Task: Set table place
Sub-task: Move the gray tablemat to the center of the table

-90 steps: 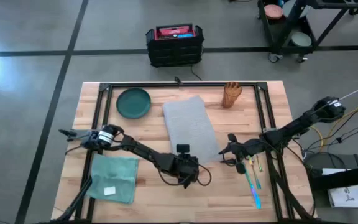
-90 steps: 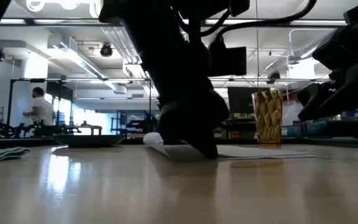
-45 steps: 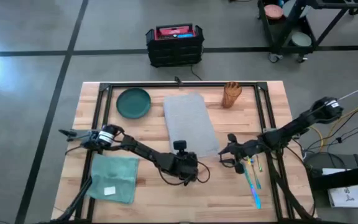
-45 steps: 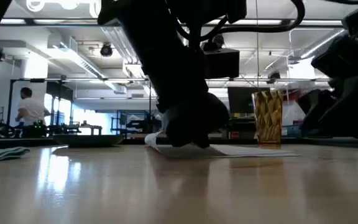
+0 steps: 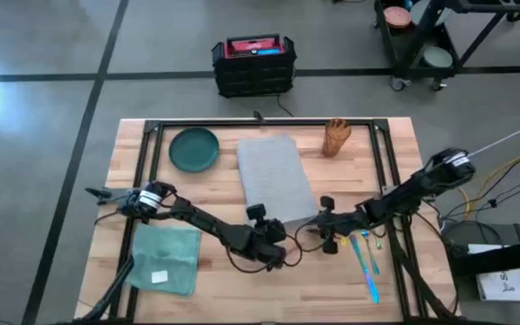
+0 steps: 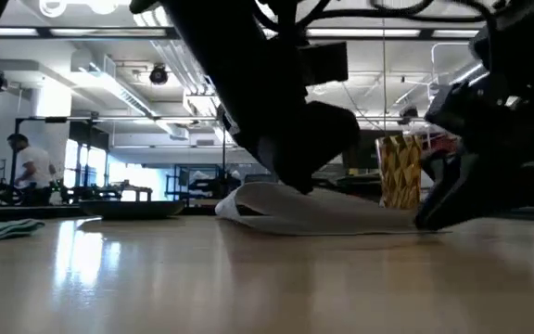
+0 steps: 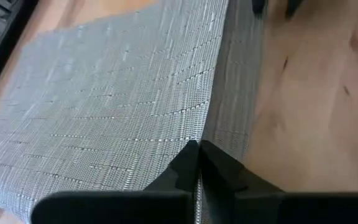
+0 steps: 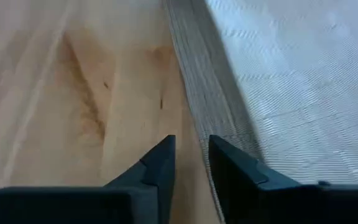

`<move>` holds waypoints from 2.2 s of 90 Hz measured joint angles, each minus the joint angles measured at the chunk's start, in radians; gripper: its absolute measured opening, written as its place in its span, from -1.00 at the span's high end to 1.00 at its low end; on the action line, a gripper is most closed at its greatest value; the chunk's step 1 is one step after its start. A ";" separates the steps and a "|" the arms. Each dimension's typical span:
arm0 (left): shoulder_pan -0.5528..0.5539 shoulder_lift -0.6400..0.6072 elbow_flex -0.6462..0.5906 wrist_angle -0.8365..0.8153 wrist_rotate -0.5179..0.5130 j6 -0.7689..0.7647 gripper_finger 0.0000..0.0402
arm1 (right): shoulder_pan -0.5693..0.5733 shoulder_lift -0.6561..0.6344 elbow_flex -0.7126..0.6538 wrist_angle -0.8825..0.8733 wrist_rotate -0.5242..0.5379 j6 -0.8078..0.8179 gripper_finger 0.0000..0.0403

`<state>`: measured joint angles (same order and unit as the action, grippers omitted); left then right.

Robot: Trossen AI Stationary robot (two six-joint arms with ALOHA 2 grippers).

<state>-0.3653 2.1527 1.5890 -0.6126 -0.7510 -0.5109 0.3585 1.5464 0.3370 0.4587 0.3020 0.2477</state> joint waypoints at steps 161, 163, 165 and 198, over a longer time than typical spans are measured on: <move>-0.200 -0.099 -0.114 -0.278 -0.075 -0.899 1.00 | 0.011 -0.066 0.053 -0.370 0.098 0.333 1.00; -0.206 -0.099 -0.126 -0.276 -0.075 -0.929 1.00 | 0.012 -0.066 0.053 -0.370 0.098 0.336 1.00; -0.211 -0.099 -0.138 -0.274 -0.076 -0.961 1.00 | 0.012 -0.066 0.053 -0.370 0.098 0.339 1.00; -0.320 -0.099 -0.356 -0.173 -0.309 -1.616 1.00 | 0.012 -0.066 0.052 -0.366 0.098 0.357 1.00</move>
<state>-0.6853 2.0537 1.2334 -0.7852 -1.0603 -2.1271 0.3706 1.4799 0.3885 0.0929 0.4002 0.6044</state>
